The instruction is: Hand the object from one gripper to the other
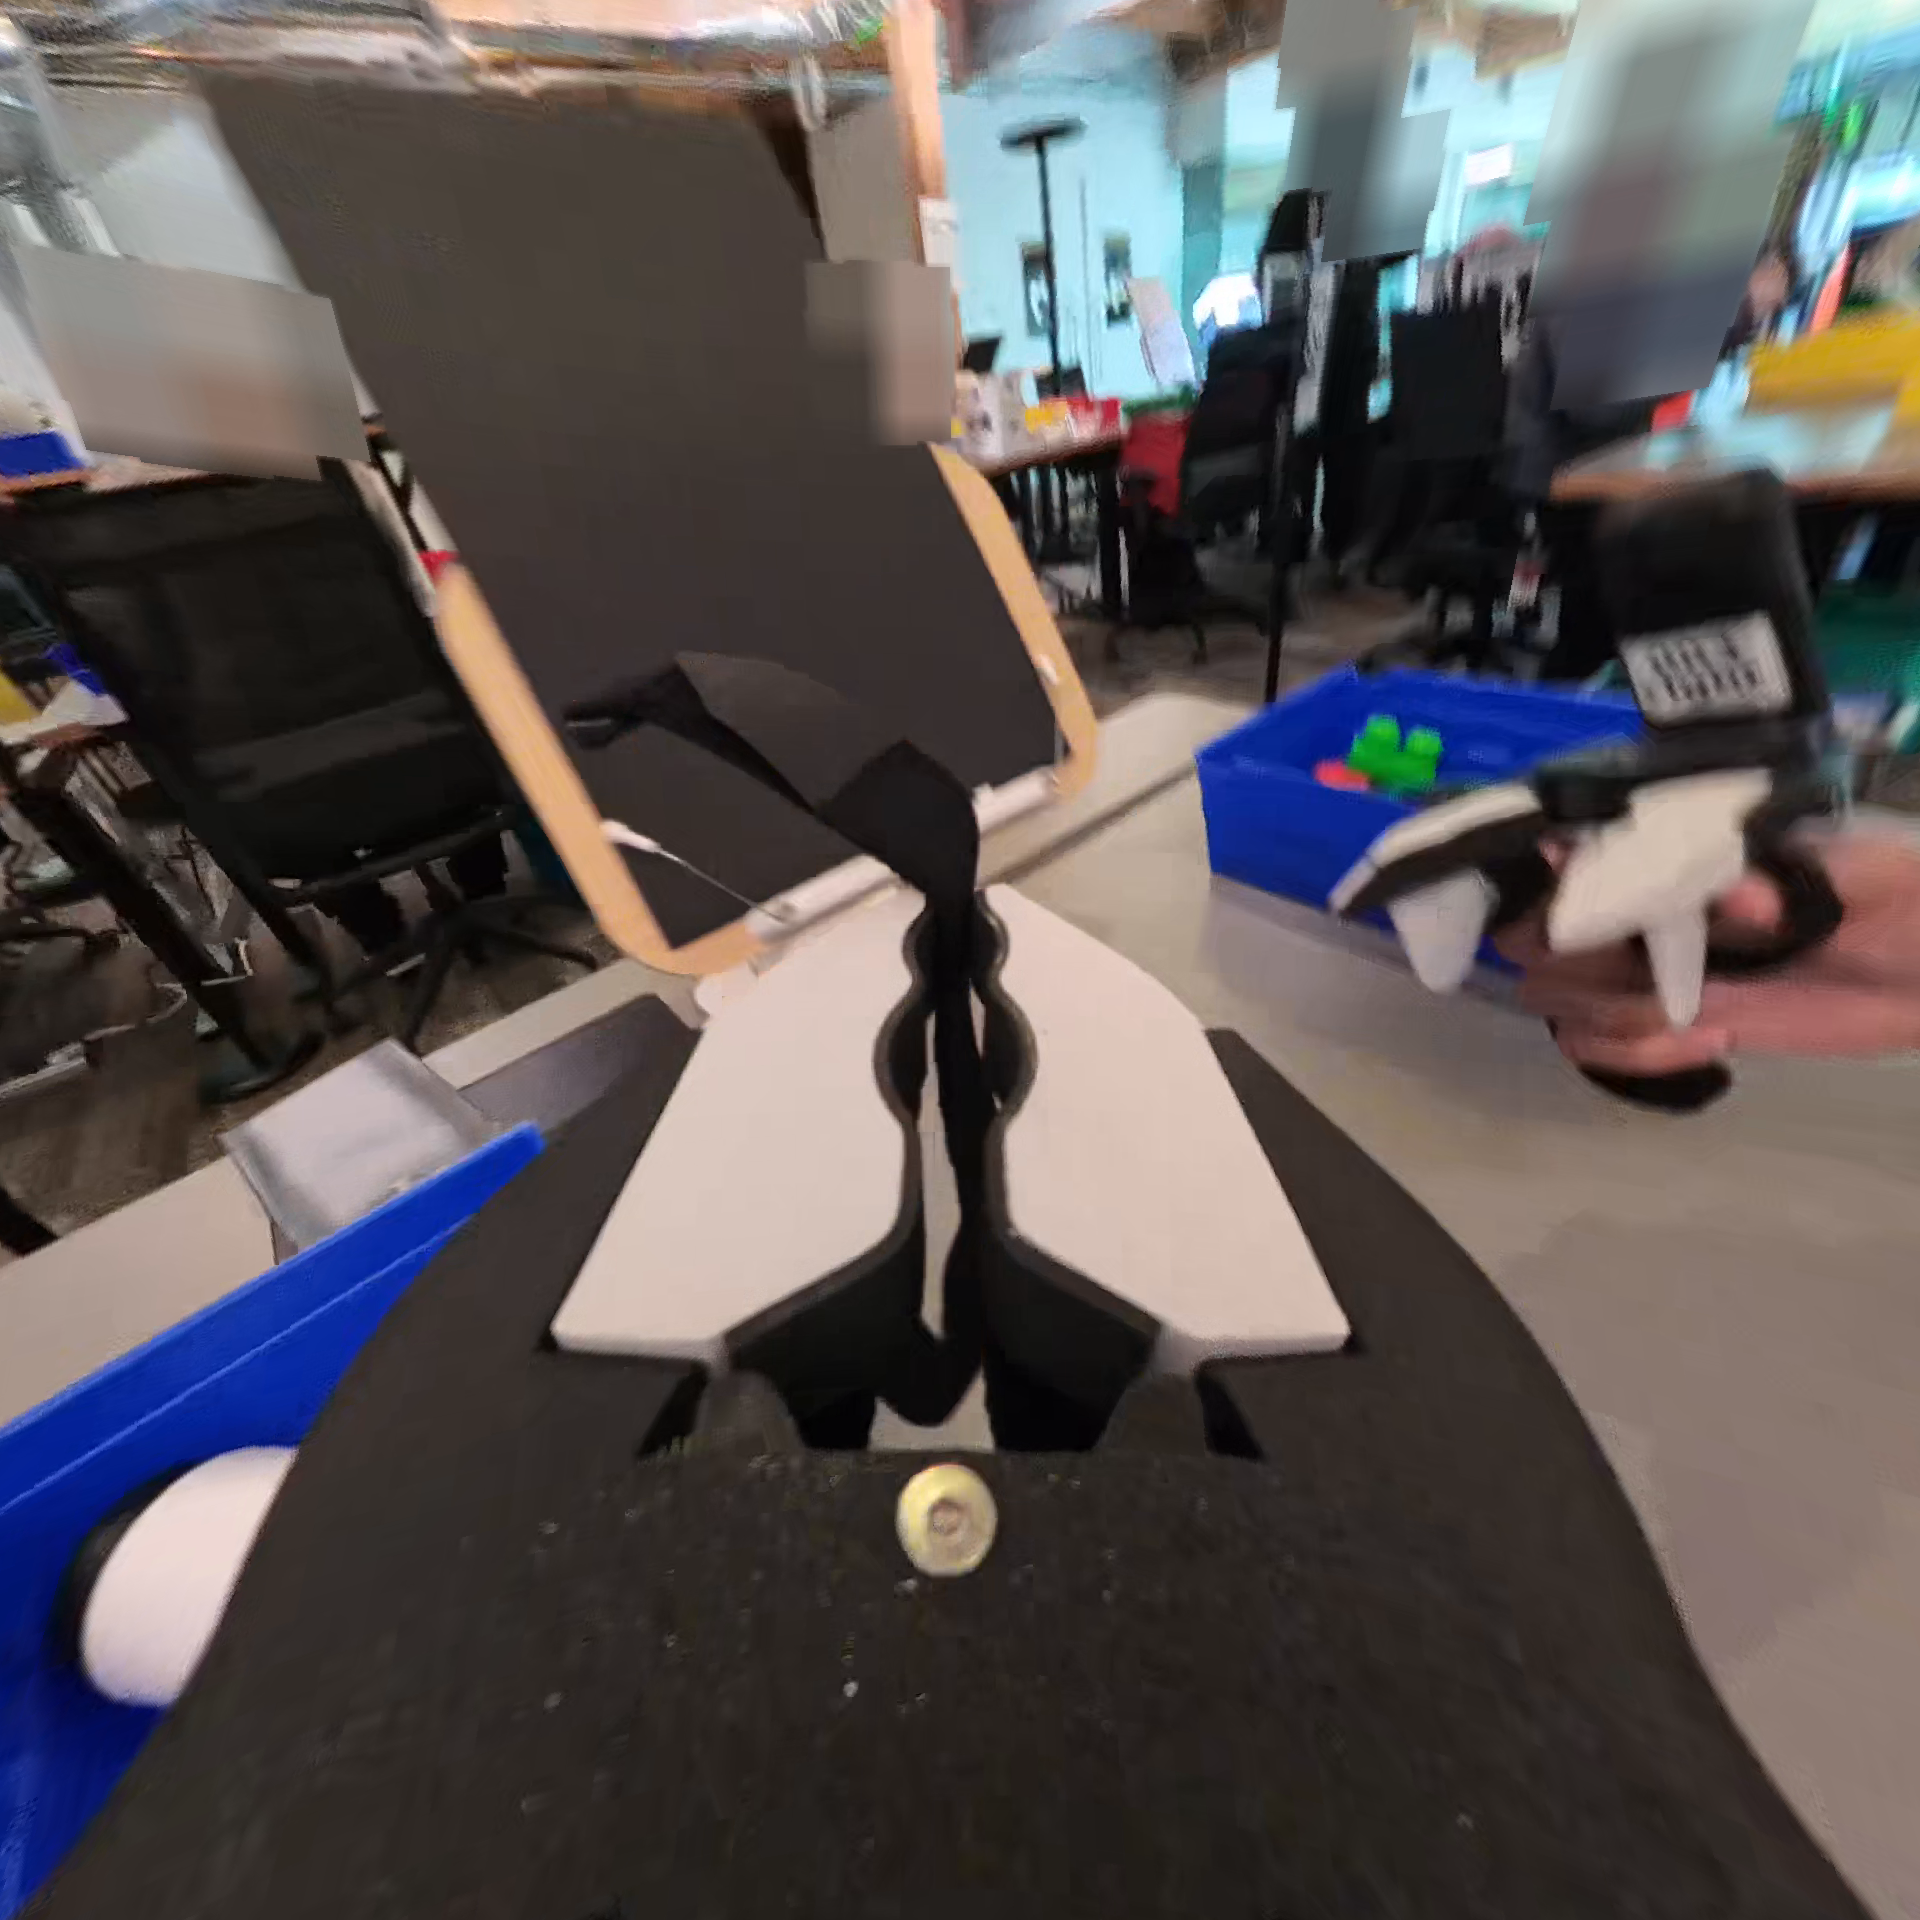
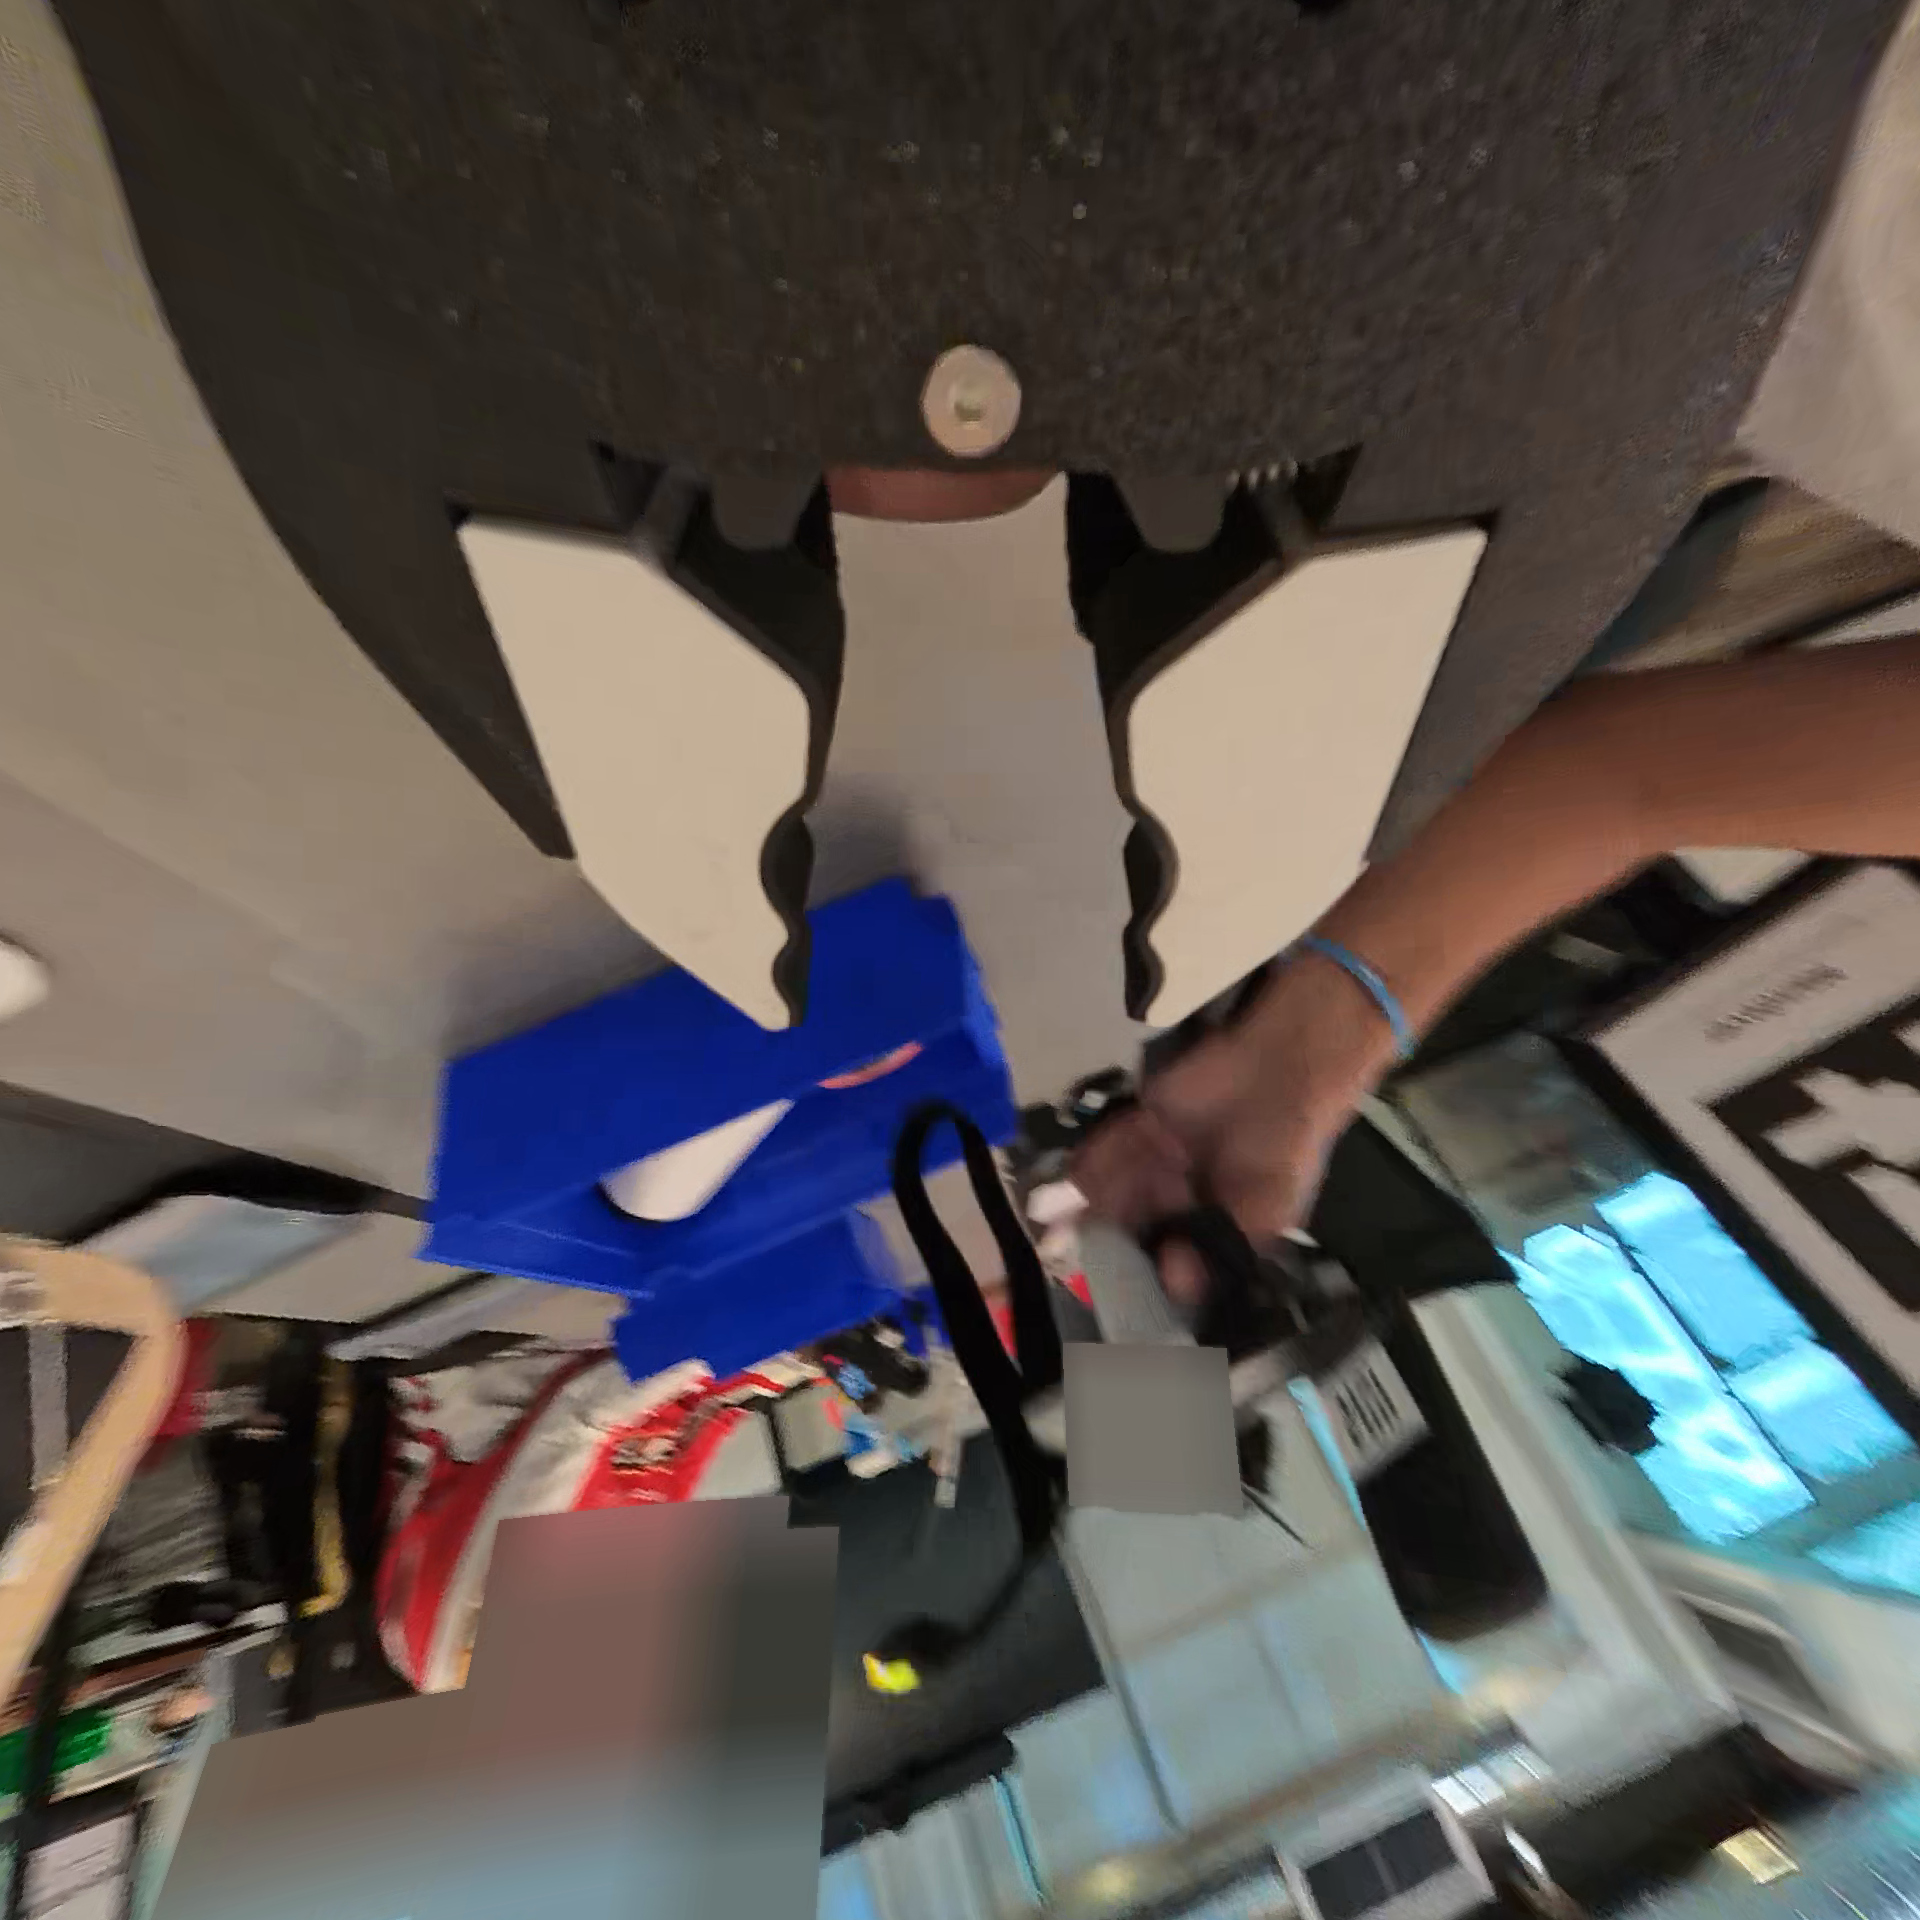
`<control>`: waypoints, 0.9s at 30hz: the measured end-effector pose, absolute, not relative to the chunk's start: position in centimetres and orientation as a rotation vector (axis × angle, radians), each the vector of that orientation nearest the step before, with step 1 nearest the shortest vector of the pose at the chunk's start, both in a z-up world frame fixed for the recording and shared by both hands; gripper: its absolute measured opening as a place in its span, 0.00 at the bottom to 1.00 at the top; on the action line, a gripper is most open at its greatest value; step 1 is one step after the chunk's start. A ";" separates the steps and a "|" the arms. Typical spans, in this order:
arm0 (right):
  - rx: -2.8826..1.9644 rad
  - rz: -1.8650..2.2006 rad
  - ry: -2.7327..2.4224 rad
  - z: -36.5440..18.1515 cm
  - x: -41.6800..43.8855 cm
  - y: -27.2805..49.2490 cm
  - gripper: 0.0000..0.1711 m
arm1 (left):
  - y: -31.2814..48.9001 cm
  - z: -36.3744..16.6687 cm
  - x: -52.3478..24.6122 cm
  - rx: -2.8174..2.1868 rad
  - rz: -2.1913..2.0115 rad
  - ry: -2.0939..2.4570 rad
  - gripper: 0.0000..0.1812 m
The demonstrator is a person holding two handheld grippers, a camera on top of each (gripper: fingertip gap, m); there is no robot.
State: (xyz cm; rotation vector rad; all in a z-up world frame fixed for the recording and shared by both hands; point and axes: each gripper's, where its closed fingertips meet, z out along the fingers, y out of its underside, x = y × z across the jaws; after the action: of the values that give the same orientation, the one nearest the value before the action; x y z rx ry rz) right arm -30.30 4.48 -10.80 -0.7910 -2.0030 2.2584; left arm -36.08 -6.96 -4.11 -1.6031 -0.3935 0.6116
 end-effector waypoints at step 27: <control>-1.159 2.328 -2.138 -19.5 -31.4 4.0 0.11 | 4.5 -22.2 -31.1 -2.266 1.383 0.051 0.02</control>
State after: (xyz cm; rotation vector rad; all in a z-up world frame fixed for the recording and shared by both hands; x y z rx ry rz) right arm -31.44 4.03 -19.53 -1.1587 -2.1382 2.3280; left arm -31.14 4.45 -22.24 -2.2658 0.0506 1.3827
